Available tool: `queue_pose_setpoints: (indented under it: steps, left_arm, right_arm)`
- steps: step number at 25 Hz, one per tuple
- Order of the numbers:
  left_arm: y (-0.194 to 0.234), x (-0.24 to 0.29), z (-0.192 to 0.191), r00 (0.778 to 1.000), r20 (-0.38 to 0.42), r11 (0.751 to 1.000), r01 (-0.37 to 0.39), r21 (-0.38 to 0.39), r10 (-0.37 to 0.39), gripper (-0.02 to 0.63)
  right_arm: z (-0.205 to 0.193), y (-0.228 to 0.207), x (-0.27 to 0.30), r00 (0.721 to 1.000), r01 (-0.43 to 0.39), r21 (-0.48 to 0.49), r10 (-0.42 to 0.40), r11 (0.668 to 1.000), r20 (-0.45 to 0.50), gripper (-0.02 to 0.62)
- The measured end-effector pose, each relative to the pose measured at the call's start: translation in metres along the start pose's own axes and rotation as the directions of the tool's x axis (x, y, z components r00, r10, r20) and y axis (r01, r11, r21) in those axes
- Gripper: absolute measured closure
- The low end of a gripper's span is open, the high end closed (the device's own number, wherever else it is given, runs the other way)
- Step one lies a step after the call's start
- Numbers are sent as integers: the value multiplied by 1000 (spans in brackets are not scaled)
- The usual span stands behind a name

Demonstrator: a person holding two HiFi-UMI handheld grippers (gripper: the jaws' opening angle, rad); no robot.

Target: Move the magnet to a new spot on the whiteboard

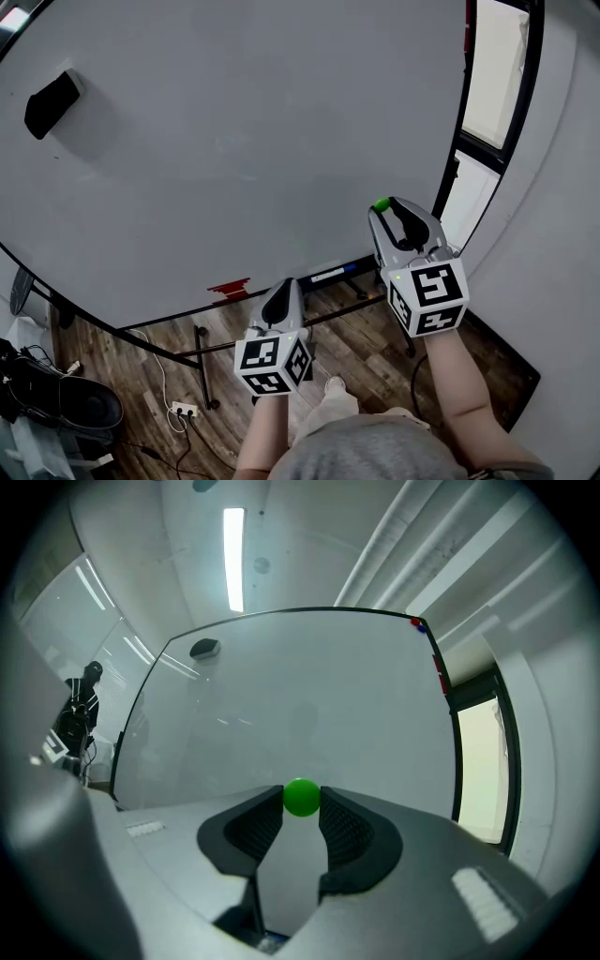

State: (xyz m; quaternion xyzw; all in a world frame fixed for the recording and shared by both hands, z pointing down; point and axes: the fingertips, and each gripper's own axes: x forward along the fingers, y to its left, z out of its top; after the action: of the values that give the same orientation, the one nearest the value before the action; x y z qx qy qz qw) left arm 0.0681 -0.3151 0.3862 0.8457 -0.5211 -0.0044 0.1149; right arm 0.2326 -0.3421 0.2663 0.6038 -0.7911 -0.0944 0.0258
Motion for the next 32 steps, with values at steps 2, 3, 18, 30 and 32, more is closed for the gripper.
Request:
queue_pose_setpoints:
  steps: [2,3,18,30,32]
  left_arm:
    - [-9,-10,-3,1000,0,1000,1,2,-1,601]
    - [-14,-16,-4,1000,2,1000,1,2,-1,601]
    - [-70,-112,-28,999,7,999,-32,-8,33,601]
    - [-72,-175,-35,994,26,993,-109,-35,110,601]
    - [-67,-183,-34,991,32,991,-127,-44,128,601]
  right_arm:
    - [1,2,-17,1000,0,-1,0,1000,2,472]
    - [2,3,-25,1000,0,1,0,1000,3,472]
    - [-8,37,-135,998,-54,24,54,998,-26,472]
    - [-6,71,-179,993,-112,25,113,993,-26,472]
    - [-5,79,-179,991,-128,20,129,992,-26,472]
